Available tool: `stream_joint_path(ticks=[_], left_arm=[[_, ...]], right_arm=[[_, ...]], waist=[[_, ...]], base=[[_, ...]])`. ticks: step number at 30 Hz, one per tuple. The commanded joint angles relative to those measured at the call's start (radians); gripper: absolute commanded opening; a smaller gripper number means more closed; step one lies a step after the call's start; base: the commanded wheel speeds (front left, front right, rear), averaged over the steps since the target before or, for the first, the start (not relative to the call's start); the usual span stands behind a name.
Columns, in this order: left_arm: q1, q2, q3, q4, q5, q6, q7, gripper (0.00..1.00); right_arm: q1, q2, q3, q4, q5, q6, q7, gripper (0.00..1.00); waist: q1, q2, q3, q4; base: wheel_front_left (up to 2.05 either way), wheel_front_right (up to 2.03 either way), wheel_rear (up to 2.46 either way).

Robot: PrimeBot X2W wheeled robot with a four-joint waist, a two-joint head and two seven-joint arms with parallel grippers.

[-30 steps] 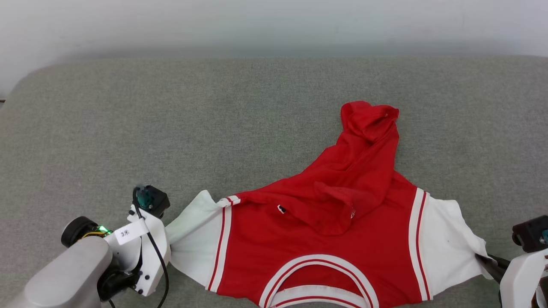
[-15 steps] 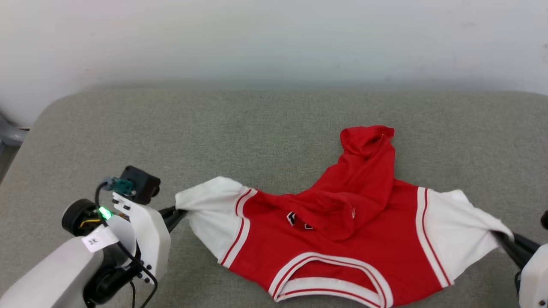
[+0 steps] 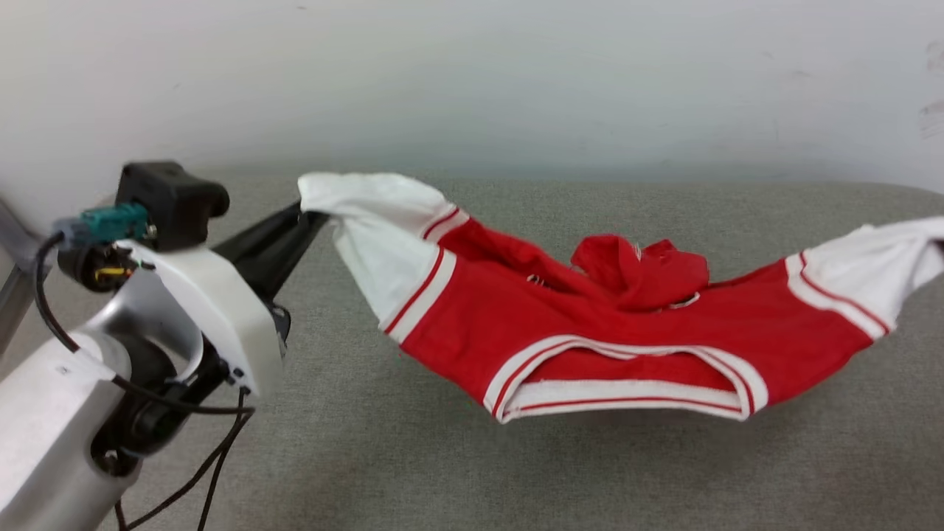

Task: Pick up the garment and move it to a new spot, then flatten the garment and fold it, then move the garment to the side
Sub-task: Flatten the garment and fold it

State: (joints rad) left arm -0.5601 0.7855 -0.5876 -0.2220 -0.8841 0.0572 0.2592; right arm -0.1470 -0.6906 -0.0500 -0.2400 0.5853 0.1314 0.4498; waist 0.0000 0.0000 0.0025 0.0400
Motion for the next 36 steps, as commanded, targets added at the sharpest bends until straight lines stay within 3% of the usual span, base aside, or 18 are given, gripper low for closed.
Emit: stream_joint_path(ticks=[1, 10, 17, 29, 31, 36], left_arm=[[-0.023, -0.005, 0.006, -0.001, 0.004, 0.001, -0.008, 0.0], [-0.191, -0.071, 0.036, 0.062, 0.027, -0.024, -0.032, 0.0], [-0.377, -0.145, 0.048, 0.173, 0.042, -0.048, -0.034, 0.0], [-0.777, -0.225, 0.061, 0.47, 0.12, -0.113, -0.041, 0.0], [-0.916, -0.248, 0.067, 0.568, 0.147, -0.13, -0.064, 0.0], [-1.055, -0.269, 0.066, 0.699, 0.172, -0.152, -0.097, 0.0]], right_arm=[[-0.031, -0.002, -0.001, -0.006, 0.004, -0.001, 0.006, 0.0], [-0.26, -0.031, 0.053, 0.036, -0.007, -0.001, 0.028, 0.0], [-0.512, -0.022, 0.141, 0.13, -0.019, -0.001, 0.023, 0.0], [-1.017, 0.032, 0.318, 0.393, -0.089, -0.001, -0.038, 0.0], [-1.188, 0.056, 0.374, 0.511, -0.129, -0.001, -0.086, 0.0], [-1.364, 0.081, 0.437, 0.635, -0.168, -0.001, -0.155, 0.0]], waist=[[0.0, 0.0, -0.001, -0.001], [0.0, 0.0, 0.037, -0.005], [0.0, 0.0, 0.136, -0.009], [0.0, 0.0, 0.334, -0.032], [0.0, 0.0, 0.376, -0.037], [0.0, 0.0, 0.406, -0.037]], base=[[0.0, 0.0, 0.0], [0.0, 0.0, 0.0], [0.0, 0.0, 0.0], [0.0, 0.0, 0.0], [0.0, 0.0, 0.0], [0.0, 0.0, 0.0]])
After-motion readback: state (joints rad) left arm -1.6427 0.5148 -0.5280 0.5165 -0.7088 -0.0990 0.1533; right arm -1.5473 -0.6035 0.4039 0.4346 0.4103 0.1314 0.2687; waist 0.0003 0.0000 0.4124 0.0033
